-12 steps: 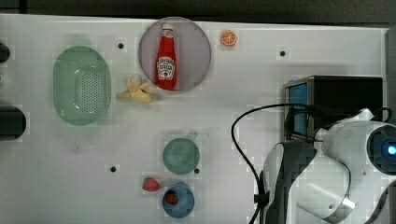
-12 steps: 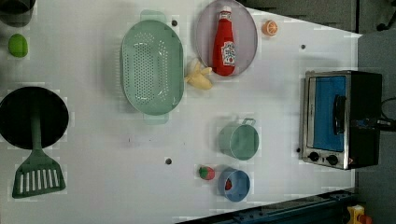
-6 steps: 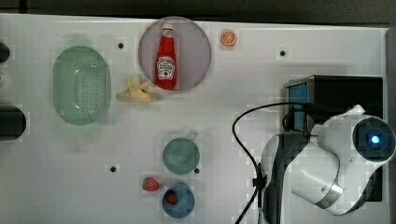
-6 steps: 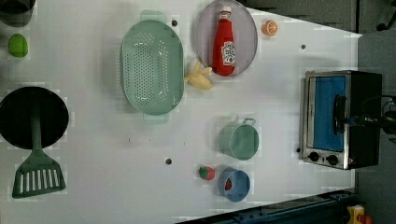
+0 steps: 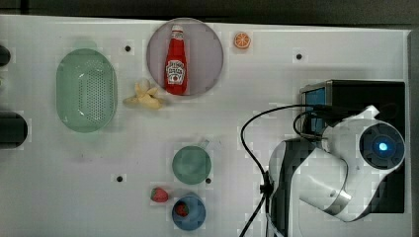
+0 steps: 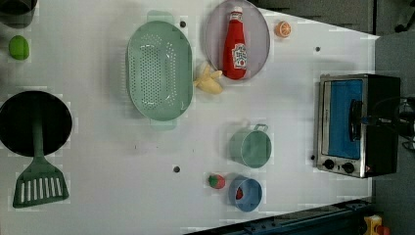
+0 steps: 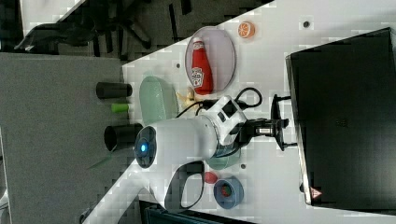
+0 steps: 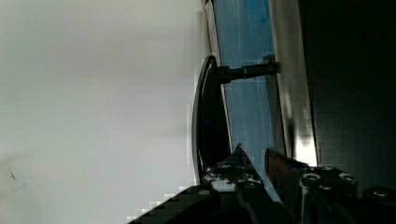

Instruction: Flap open oven.

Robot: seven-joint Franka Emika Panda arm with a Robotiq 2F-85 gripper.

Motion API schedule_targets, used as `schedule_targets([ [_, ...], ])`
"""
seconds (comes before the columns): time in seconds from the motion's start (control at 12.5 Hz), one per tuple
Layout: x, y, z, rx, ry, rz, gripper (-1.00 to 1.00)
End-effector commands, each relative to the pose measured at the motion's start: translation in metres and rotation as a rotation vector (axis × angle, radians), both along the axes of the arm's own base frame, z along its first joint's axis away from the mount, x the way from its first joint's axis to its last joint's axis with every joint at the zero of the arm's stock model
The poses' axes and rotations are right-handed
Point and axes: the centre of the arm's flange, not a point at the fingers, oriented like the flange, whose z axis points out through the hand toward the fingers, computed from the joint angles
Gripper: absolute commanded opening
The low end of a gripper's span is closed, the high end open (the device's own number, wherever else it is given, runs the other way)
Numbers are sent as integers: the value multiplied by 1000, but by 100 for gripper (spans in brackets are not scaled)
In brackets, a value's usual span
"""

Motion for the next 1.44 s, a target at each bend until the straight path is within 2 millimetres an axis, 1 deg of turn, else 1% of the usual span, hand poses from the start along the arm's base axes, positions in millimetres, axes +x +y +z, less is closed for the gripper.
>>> schedule_targets([
  [0.08, 0, 17, -15, 12, 31, 62, -65],
  [0.24, 4, 40, -24, 20, 48, 89, -65],
  [0.4, 9, 69, -34, -9, 81, 164, -65],
  [0.48, 11, 82, -38, -40, 96, 183, -65],
  [0.64, 14, 106, -47, -106, 117, 167, -65],
  [0.88, 18, 138, -66, -230, 139, 165, -65],
  [0.96, 19, 149, -75, -267, 147, 183, -65],
  [1.12, 19, 169, -95, -328, 154, 158, -65],
  [1.44, 15, 210, -141, -453, 147, 136, -65],
])
